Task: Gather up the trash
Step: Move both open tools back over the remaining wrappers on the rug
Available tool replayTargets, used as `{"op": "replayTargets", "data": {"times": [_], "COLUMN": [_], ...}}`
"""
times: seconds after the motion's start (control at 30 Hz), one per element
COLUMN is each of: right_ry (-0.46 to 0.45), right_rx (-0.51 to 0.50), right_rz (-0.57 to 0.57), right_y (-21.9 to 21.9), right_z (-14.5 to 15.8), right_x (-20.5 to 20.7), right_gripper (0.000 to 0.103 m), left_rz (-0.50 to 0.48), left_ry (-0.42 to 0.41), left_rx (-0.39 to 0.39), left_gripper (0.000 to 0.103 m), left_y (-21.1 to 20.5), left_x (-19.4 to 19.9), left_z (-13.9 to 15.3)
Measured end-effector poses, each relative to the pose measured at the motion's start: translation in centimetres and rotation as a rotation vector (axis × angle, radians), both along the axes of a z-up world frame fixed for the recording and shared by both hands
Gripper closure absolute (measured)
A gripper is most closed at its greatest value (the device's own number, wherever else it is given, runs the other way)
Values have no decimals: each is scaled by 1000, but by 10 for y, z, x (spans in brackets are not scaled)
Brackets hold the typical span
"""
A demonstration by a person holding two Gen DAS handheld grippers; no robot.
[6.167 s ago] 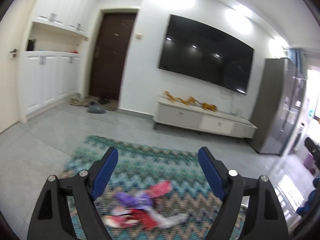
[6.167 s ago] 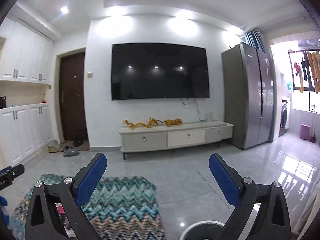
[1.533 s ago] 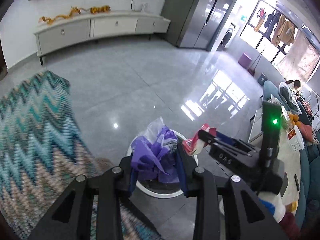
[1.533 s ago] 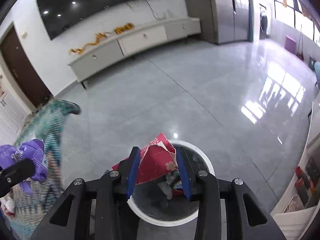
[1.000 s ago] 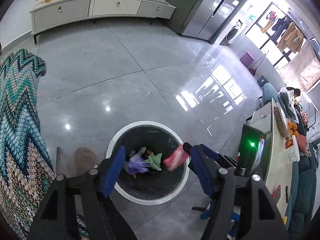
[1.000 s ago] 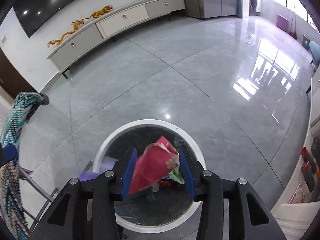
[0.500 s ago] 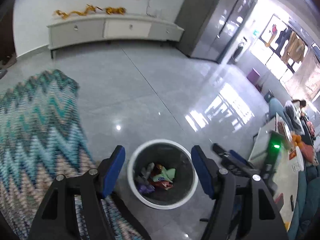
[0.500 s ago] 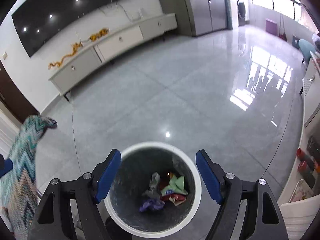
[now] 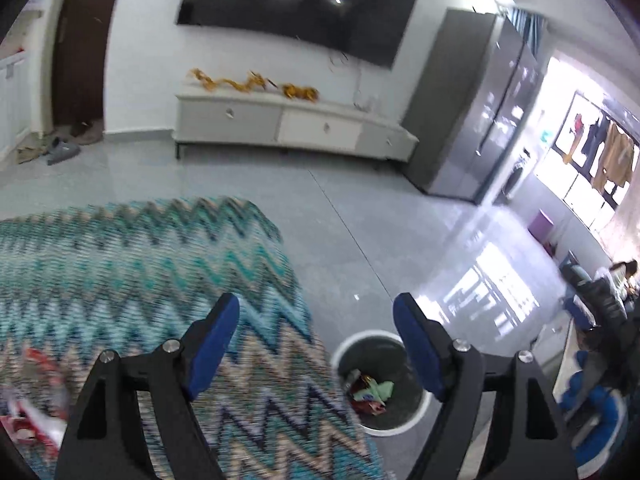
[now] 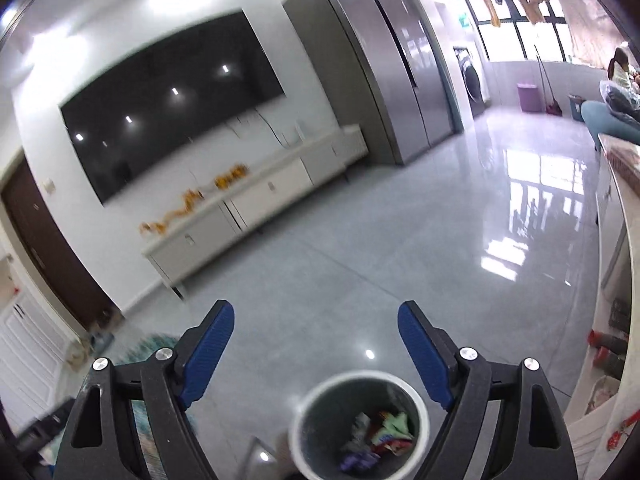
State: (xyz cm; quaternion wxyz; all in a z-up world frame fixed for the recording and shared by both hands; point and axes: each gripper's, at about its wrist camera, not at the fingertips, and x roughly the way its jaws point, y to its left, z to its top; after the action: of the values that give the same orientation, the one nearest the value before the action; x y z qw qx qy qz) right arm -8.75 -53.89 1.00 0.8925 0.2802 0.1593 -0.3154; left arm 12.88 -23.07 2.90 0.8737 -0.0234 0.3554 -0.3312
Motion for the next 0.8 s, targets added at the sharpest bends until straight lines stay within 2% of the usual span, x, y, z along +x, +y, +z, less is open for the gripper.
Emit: {"op": "replayTargets", "data": {"times": [0.2,0.4,0.57,0.8], "right_ry": [-108,-187,-223,-220], "right_rx": [-46,-53,-61,-125], "right_rz": [67,123,180,308], "right_y": [32,61,83,120], "right_z": [51,83,105,126], "right_x": [-5,-11,-14,-12], "right_gripper": [17,17,17,17], "left_rz": [143,271,392,547], "left_ry": [-75,-129,-156,-218], "left_rx": [-9,-23,-26,28], "left_gripper": [25,25,25,25], "left_y": [74,152,224,307], "left_x": [1,-2,-9,-29], "left_z": [22,35,46,56]}}
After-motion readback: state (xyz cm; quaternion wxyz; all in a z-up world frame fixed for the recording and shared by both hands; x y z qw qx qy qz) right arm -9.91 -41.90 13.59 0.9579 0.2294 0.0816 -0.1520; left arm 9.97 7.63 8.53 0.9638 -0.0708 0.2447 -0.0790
